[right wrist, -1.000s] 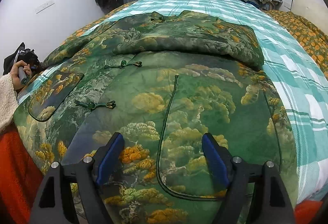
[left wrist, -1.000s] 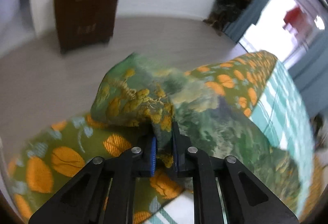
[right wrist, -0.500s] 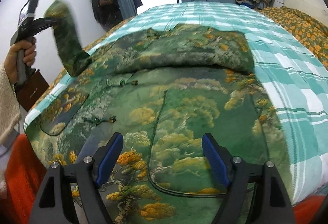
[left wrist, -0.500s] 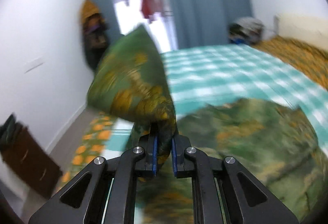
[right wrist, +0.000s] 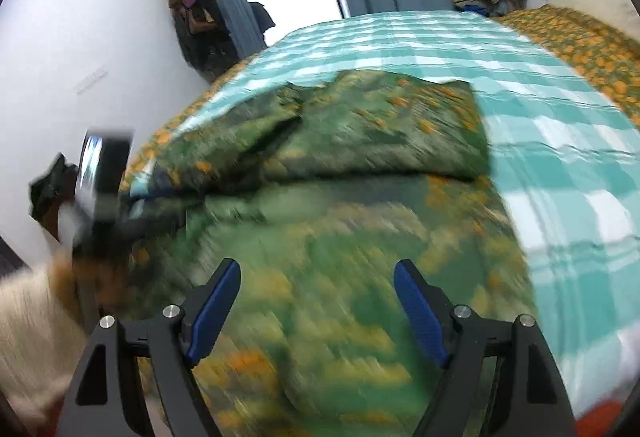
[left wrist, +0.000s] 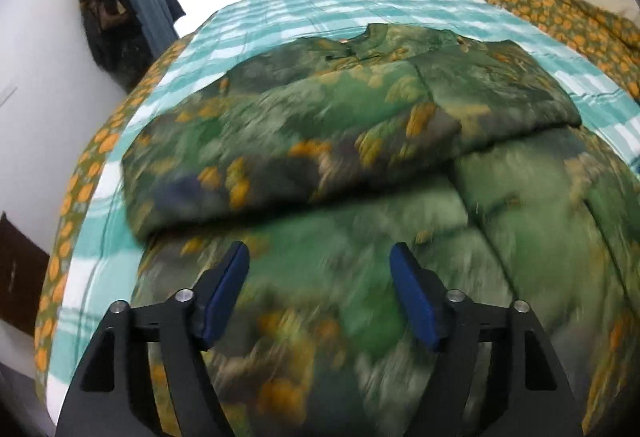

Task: Fold large clothes

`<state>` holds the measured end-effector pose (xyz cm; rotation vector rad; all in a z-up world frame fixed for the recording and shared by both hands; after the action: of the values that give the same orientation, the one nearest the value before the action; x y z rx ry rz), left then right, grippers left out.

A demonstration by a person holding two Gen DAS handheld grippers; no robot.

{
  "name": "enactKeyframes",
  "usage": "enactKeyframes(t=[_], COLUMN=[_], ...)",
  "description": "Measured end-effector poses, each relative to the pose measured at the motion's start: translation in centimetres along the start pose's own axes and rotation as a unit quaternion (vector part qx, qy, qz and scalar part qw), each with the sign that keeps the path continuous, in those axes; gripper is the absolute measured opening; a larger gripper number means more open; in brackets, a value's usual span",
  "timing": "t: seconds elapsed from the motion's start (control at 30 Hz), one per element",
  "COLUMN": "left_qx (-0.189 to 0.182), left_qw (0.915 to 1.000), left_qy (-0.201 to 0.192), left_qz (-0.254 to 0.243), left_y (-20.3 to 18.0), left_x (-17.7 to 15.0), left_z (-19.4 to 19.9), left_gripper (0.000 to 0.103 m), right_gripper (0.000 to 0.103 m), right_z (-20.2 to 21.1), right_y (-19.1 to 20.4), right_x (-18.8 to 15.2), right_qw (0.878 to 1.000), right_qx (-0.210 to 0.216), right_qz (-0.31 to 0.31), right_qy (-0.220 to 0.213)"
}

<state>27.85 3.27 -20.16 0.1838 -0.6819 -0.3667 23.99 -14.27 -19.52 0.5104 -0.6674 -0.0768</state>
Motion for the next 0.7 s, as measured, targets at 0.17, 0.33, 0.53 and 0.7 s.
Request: enactKeyframes(t=[0.17, 0.33, 0.53, 0.7], left_qx=[0.003, -0.019, -0.029, -0.038], left_qw=[0.9975, 0.9909, 0.9907, 0.9889], left_qy=[0.005, 0.016, 0.011, 0.011], left_qz=[0.070, 0.132, 0.132, 0.143], left_y=[2.3, 3.9, 3.8, 4.1], left_x=[-3.5, -6.0, -6.2, -6.1], left_z=[0.4, -0.1, -0.2, 0.1], left_gripper=[0.077, 0.077, 0.078, 0.078], right_gripper=[0.081, 0.073, 0.017, 0.016], right_z=[-7.3, -15.1, -16.8, -14.8], right_y=[5.0, 6.8, 6.4, 8.8], right_x=[4.5, 5.1, 4.8, 10.2], right_qw=[0.992, 0.983, 0.985, 0.999], right_qx=[0.090, 0.065, 0.006, 0.004], right_qz=[-0.067, -0.115, -0.129, -0.022], right_qy=[0.057, 0.125, 0.117, 0.040])
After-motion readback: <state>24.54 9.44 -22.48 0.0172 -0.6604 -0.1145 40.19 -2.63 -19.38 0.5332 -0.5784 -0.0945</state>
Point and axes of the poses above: each gripper's, at about its wrist camera, not at the fingertips, and z roughly against the way its jaws point, y to its left, x to its top, the point moved 9 cm from there along -z, roughly the way its jaws point, and after that the axes turned 12 degrees about -z, right-handed, at the moved point
